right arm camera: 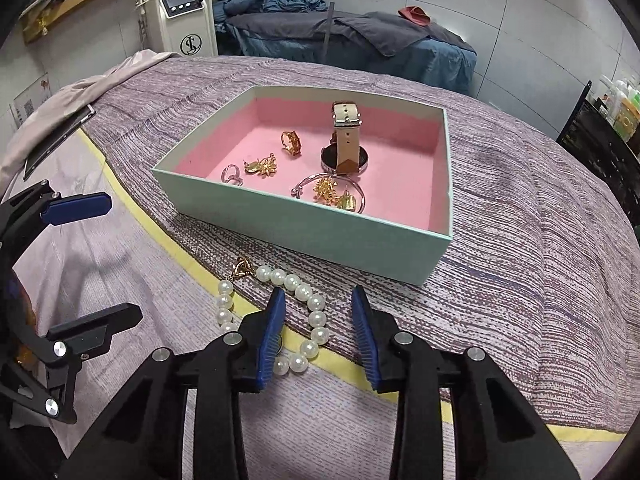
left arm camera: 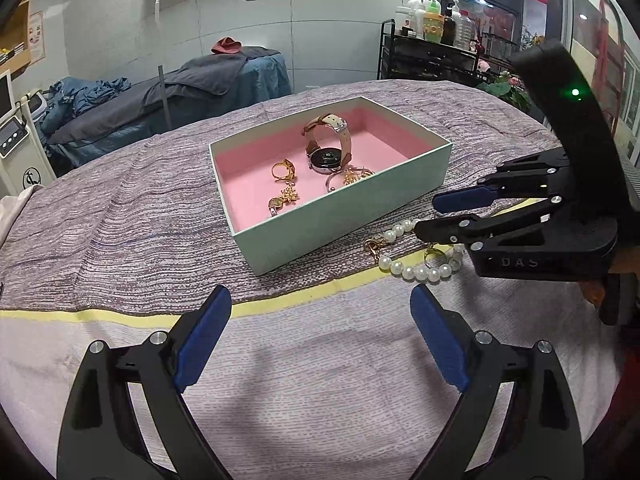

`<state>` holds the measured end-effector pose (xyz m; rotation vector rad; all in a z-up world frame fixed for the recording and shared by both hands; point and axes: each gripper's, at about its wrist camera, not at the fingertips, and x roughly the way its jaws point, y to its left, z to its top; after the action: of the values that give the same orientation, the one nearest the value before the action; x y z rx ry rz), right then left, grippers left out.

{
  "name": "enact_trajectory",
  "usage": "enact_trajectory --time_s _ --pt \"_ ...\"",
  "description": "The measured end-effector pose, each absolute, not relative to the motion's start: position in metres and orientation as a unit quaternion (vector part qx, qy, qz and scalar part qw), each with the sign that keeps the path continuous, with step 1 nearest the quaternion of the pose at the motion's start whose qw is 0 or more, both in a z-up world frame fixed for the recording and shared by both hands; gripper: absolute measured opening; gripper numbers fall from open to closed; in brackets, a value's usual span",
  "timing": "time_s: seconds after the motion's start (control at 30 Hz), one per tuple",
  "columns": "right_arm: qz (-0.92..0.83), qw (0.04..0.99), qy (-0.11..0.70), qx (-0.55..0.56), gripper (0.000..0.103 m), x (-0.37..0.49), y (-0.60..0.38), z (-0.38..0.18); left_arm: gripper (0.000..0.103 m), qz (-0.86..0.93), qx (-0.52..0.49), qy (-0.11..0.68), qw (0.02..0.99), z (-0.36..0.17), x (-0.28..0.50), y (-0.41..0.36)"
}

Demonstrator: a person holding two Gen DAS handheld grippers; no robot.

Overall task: Organize jewelry
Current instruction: 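Lift both open tools back toward the pearl bracelet, then close the right tool on the pearl bracelet and lift it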

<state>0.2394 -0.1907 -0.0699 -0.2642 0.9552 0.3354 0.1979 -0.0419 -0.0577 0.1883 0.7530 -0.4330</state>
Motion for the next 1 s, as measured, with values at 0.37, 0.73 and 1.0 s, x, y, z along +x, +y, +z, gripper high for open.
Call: enact_trajectory --time_s 0.37,0.73,1.0 --pt "0.178 0.857 0.454 -0.165 0.011 0.24 -0.176 -0.076 0.09 -0.213 0.086 0.372 0.899 -0.063 0.197 -0.043" --pt "0.205 0.879 0.417 -0.108 0.009 0.224 -0.185 -0.044 0.09 -0.224 0.087 0.371 0.897 -0.064 0.19 -0.049" --pt "0.22 0.904 0.359 -0.073 0.009 0.199 -0.192 0.004 0.089 -0.252 0.101 0.371 0.888 -0.067 0.186 -0.07"
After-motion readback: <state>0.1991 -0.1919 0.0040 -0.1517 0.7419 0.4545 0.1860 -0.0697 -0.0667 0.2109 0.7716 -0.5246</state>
